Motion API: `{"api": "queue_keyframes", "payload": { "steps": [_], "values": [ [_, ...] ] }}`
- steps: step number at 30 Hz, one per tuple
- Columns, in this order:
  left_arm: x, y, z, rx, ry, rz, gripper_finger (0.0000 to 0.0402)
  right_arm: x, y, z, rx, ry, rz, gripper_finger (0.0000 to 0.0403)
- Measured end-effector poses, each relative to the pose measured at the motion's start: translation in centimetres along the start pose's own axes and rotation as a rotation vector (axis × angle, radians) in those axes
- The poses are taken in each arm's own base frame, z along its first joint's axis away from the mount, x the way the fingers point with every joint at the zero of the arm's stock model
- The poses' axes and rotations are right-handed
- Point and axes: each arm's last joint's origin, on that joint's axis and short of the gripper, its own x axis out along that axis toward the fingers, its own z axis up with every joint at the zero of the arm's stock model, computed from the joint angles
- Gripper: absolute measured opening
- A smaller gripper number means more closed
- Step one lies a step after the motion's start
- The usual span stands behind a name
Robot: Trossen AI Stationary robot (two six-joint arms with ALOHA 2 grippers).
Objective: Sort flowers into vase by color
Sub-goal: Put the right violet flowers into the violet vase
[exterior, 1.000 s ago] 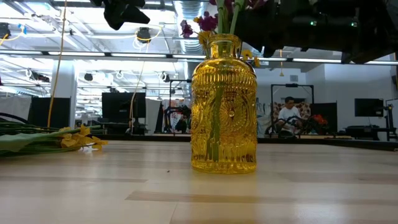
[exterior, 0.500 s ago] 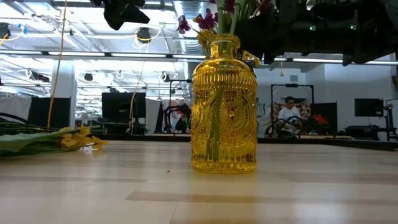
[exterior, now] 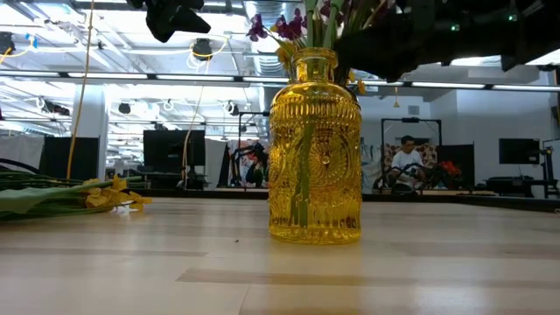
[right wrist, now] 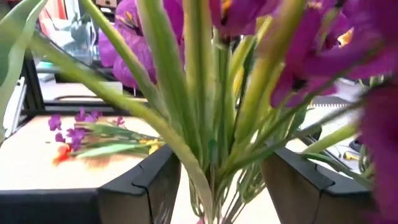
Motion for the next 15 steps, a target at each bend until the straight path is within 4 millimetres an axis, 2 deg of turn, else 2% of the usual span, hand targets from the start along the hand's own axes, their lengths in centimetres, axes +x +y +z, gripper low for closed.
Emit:
{"api": "queue_keyframes", "payload": {
  "steps": [7, 15],
  "values": [
    [0.0, 0.0, 0.0, 0.0, 0.0, 0.0, 0.0219, -1.0, -0.4, 0.4, -0.015, 0.06, 0.005, 0.024],
    [0.0, 0.0, 0.0, 0.0, 0.0, 0.0, 0.0219, -1.6, -1.3, 0.3, 0.058, 0.139, -0.024, 0.024]
  ]
}}
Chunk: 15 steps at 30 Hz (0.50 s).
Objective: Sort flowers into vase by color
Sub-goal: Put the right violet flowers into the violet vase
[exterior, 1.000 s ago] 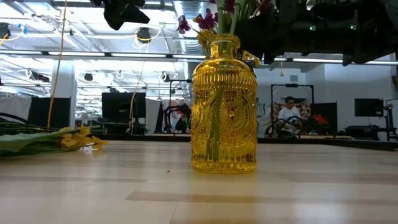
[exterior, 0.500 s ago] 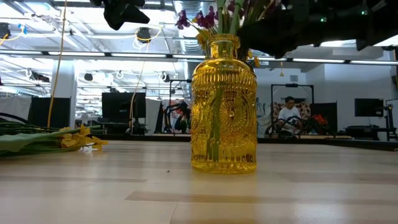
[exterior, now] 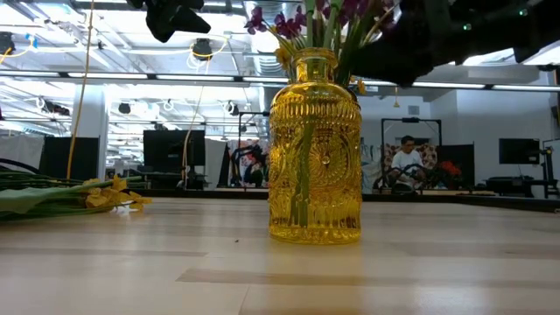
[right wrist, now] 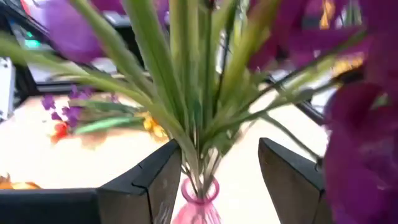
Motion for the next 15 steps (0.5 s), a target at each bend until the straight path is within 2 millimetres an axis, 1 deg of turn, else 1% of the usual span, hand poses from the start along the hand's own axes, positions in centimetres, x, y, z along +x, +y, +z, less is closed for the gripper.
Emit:
{"api": "queue_keyframes", "payload": {
  "steps": [5, 12, 15],
  "values": [
    [0.0, 0.0, 0.0, 0.0, 0.0, 0.0, 0.0219, -0.2, -0.5, -0.1, -0.008, 0.035, -0.015, 0.0241],
    [0.0, 0.0, 0.0, 0.0, 0.0, 0.0, 0.0219, -0.8, -0.6, -0.1, -0.016, 0.064, -0.011, 0.024],
    [0.0, 0.0, 0.0, 0.0, 0.0, 0.001, 0.0219, -1.1, -0.8, 0.1, 0.017, 0.067, -0.012, 0.0241]
  ]
}}
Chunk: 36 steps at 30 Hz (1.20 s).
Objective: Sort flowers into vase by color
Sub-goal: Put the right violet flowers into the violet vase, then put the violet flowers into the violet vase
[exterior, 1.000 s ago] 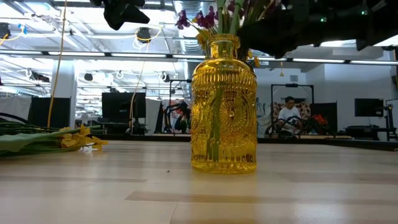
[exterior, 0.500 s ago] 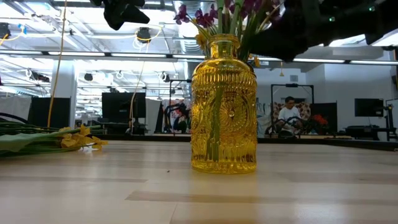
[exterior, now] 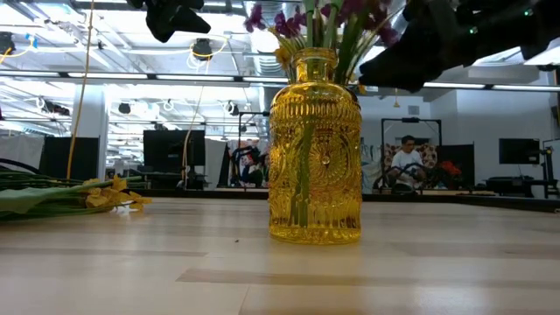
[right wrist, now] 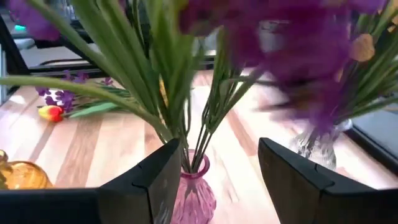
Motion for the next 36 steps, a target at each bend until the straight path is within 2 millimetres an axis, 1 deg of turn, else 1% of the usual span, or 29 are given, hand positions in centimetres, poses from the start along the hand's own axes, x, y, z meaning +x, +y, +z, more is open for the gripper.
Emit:
{"api": "queue_keyframes", "payload": {
  "steps": [7, 11, 24, 29, 33, 36],
  "values": [
    [0.0, 0.0, 0.0, 0.0, -0.001, 0.0, 0.0219, -1.0, -0.3, 0.2, 0.004, 0.026, -0.002, 0.024],
    [0.0, 0.0, 0.0, 0.0, 0.0, 0.0, 0.0219, -1.7, -0.6, 0.0, -0.011, 0.07, -0.004, 0.024],
    [0.0, 0.0, -0.1, -0.078, 0.011, -0.002, 0.0219, -5.5, -2.0, -0.6, -0.061, 0.213, -0.012, 0.0237],
    [-0.1, 0.1, -0.6, -0.115, 0.074, 0.008, 0.0219, -7.1, -2.7, -1.0, -0.077, 0.259, -0.019, 0.0211],
    [-0.9, 0.3, -0.7, -0.184, 0.164, 0.037, 0.0219, -8.2, -3.3, -1.5, -0.08, 0.319, -0.04, 0.0176],
    [-1.3, 0.3, -1.1, -0.256, 0.243, 0.051, 0.0219, -8.4, -3.5, -1.9, -0.048, 0.357, -0.06, 0.0148]
  ]
}}
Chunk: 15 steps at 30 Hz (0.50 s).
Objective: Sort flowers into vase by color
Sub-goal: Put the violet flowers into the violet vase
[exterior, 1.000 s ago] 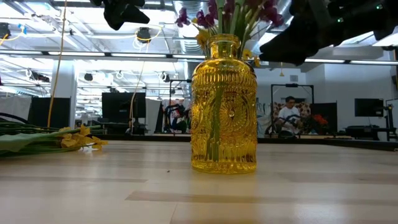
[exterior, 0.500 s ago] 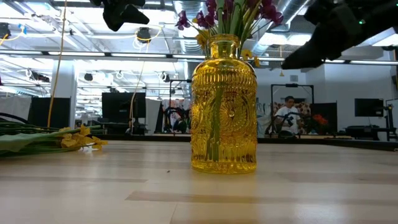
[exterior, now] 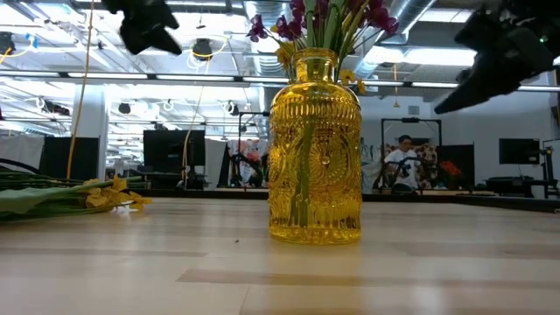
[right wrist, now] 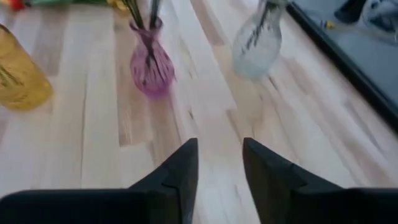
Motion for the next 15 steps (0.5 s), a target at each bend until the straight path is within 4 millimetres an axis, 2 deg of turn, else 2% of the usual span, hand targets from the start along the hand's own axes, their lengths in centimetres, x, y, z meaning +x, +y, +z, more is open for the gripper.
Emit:
{"api": "queue_keyframes", "payload": {
  "steps": [5, 8, 12, 15],
  "values": [
    [0.0, 0.2, -1.4, -0.162, 0.2, -0.042, 0.0219, 0.3, 0.0, -0.5, 0.026, 0.033, -0.007, 0.0104],
    [-0.1, 0.3, -2.2, -0.211, 0.283, -0.011, 0.0219, 0.6, 0.0, -1.1, 0.027, 0.054, -0.008, 0.0076],
    [-0.1, 0.1, -2.7, -0.22, 0.325, 0.011, 0.0219, 0.6, 0.1, -1.2, 0.026, 0.059, 0.008, 0.0026],
    [-0.2, -0.1, -2.7, -0.224, 0.323, 0.003, 0.0219, 0.4, 0.1, -1.2, 0.012, 0.038, 0.043, 0.0017]
  ]
}}
